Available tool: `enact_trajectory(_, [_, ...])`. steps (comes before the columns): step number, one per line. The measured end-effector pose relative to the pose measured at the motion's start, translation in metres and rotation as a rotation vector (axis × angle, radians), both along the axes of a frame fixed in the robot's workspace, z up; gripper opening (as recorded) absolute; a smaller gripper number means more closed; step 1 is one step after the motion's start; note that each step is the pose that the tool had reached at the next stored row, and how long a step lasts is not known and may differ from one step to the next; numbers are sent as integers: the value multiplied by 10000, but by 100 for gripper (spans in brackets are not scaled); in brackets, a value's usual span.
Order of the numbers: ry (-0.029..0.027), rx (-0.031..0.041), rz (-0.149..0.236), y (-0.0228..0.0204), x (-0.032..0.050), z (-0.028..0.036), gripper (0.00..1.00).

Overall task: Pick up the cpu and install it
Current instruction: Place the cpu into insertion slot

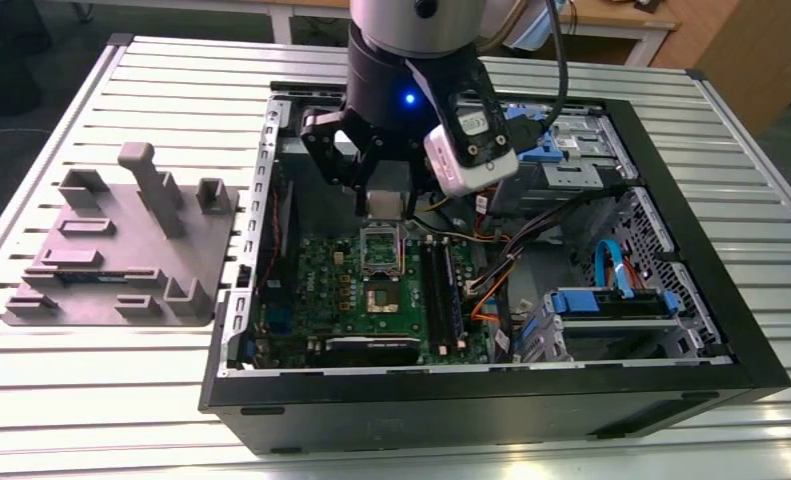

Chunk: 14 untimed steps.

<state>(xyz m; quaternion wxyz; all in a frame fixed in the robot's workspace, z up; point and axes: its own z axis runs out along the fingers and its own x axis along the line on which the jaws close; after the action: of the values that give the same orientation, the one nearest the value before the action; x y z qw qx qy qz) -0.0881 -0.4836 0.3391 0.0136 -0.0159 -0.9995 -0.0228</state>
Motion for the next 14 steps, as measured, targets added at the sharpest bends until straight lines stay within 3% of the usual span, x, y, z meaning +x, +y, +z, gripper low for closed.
enact_trajectory(14, [-2, 5, 1, -1, 1, -21, 47])
